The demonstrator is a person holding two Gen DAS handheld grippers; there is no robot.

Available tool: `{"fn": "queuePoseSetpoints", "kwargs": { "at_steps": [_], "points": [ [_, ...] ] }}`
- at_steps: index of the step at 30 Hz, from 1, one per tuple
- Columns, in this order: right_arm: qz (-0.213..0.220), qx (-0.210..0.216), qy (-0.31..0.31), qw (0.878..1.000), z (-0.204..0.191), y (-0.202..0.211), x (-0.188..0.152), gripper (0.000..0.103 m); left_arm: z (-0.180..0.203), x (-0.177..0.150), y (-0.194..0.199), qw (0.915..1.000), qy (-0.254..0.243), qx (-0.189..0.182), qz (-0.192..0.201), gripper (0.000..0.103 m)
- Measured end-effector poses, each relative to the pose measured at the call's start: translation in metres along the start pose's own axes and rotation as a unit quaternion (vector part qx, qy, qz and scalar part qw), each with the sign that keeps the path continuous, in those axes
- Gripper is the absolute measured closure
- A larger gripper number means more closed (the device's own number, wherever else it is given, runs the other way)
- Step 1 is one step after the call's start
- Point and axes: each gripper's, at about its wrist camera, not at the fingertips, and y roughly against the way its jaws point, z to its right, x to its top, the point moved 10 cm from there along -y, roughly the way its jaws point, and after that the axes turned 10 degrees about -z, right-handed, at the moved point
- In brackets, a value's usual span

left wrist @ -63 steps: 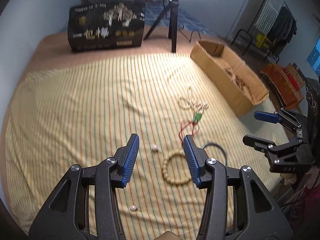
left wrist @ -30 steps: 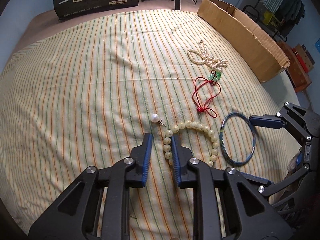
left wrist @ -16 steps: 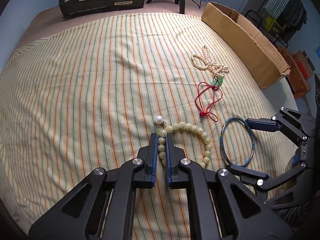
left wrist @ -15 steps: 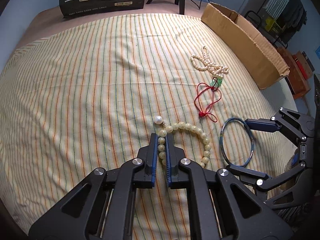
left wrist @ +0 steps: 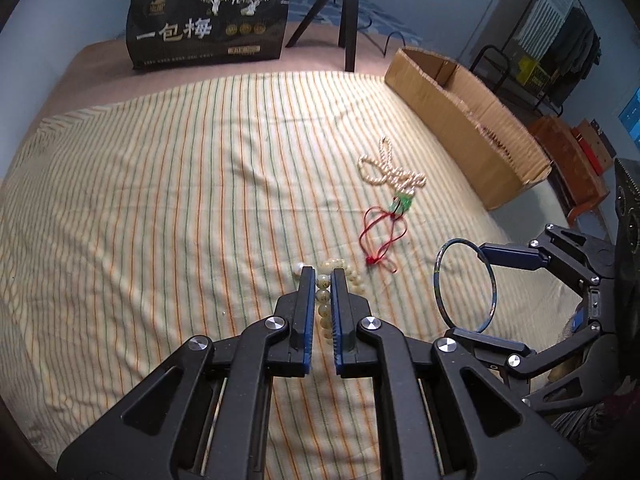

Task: Organize jewelry
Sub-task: 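Close left gripper on the cream bracelet while right gripper grasps the blue bangle, then carry the bracelet in left gripper while right gripper carries the bangle to the box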

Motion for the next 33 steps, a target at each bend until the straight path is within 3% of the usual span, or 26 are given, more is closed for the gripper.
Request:
{"fn": "queuePoseSetpoints", "kwargs": {
  "at_steps": [12,33],
  "points": [
    [0.050,-0.011,-0.027,0.998,0.024,0.048,0.011,0.031,0.022,0.032,0.043,0.9983,-0.010,-0.022,0.052,0.098],
    [0.109,-0.044,-0.139,0.983,0.145,0.103,0.022,0.031,0.104,0.112,0.056,0.9924,-0.052,-0.065,0.091,0.098]
  ]
}}
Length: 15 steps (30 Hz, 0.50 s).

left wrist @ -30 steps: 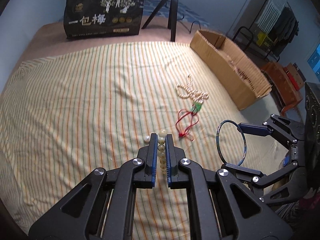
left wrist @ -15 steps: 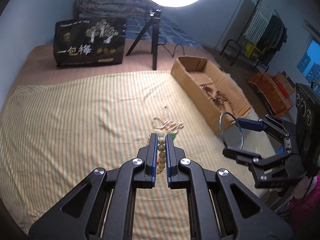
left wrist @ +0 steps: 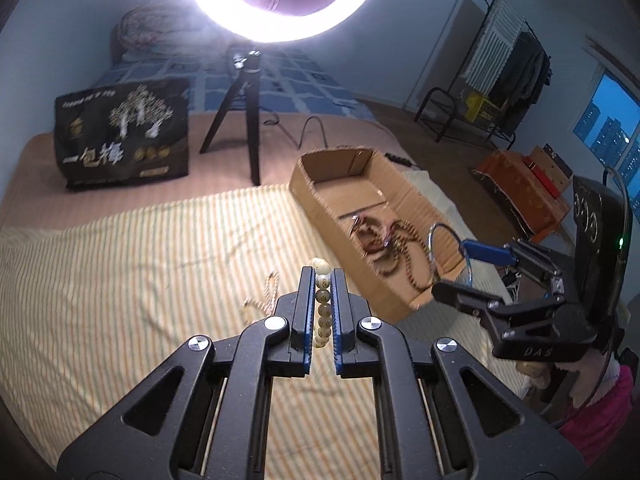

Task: Organize jewelry
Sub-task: 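Carry the bracelet in left gripper while right gripper carries the bangle to the box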

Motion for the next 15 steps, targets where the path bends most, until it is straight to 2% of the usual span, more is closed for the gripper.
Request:
{"fn": "queuePoseSetpoints", "kwargs": {
  "at_steps": [15],
  "points": [
    [-0.009,-0.026,-0.045,0.999,0.064,-0.016,0.004,0.031,0.031,0.084,-0.056,0.9997,-0.018,-0.011,0.015,0.098]
  ]
}}
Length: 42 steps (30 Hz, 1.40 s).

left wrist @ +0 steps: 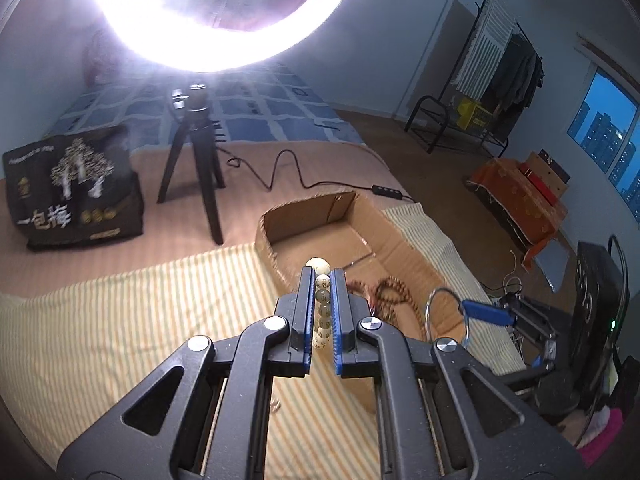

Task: Organize jewelry
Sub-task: 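Carry the bracelet in left gripper while right gripper carries the bangle to the box, then open left gripper over the box while right gripper releases the bangle into it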

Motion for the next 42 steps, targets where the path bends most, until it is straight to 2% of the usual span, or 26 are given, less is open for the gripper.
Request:
{"fn": "queuePoseSetpoints", "kwargs": {
  "at_steps": [9,22,35,36,37,38,42],
  "points": [
    [-0.015,-0.011,-0.011,1.000,0.019,-0.018,-0.001,0.031,0.004,0.025,-0.049,0.9999,0.000,0.002,-0.015,0.098],
    [-0.041,-0.023,-0.019,0.999,0.034,-0.041,-0.004,0.031,-0.004,0.033,-0.099,0.9990,0.005,0.014,-0.042,0.098],
    [-0.043,-0.032,-0.012,0.998,0.031,-0.049,-0.002,0.031,-0.006,0.033,-0.110,0.9986,0.004,0.022,-0.048,0.097],
    [-0.045,-0.026,-0.013,0.999,0.031,-0.050,-0.003,0.030,-0.006,0.033,-0.110,0.9986,0.004,0.021,-0.048,0.093],
    [-0.045,-0.023,-0.014,0.999,0.030,-0.050,-0.003,0.022,-0.005,0.033,-0.109,0.9987,0.003,0.021,-0.047,0.087],
    [-0.043,-0.022,-0.015,0.999,0.030,-0.049,-0.003,0.019,-0.005,0.033,-0.107,0.9987,0.002,0.022,-0.045,0.085],
    [-0.040,-0.023,-0.009,0.999,0.026,-0.046,-0.001,0.019,-0.005,0.033,-0.101,0.9988,0.002,0.024,-0.042,0.084]
  ]
}}
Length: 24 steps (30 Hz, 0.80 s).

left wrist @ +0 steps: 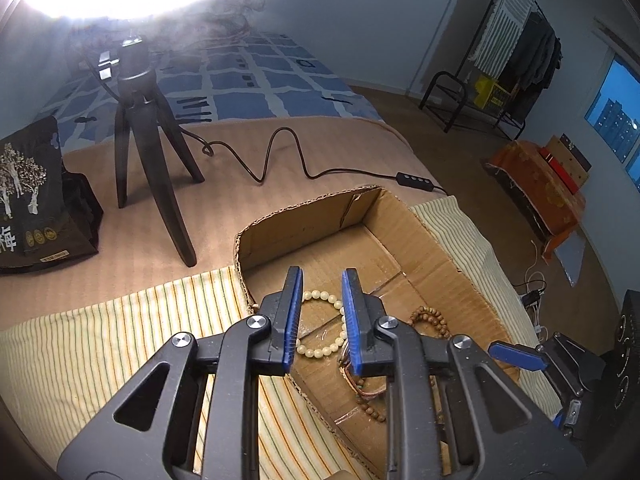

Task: Organize jewelry
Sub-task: 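Open left gripper over the box while right gripper releases the bangle into it, then move left gripper toward the pearl earring while right gripper approaches the pearl necklace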

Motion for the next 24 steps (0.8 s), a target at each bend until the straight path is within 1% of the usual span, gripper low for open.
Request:
{"fn": "queuePoseSetpoints", "kwargs": {
  "at_steps": [5,11,19,24],
  "points": [
    [0.005,-0.008,0.010,1.000,-0.005,0.008,0.002,0.019,0.000,-0.001,0.013,1.0000,-0.002,0.004,0.006,0.084],
    [0.015,-0.009,0.021,1.000,-0.016,0.023,0.006,0.019,-0.002,-0.003,0.039,0.9997,-0.006,0.011,0.018,0.084],
    [0.033,-0.018,0.038,0.999,-0.038,0.047,0.010,0.019,-0.011,-0.013,0.090,0.9988,-0.010,0.026,0.041,0.084],
    [0.046,0.006,0.031,0.998,-0.056,0.063,0.010,0.019,-0.023,-0.027,0.124,0.9980,-0.010,0.034,0.053,0.084]
  ]
}}
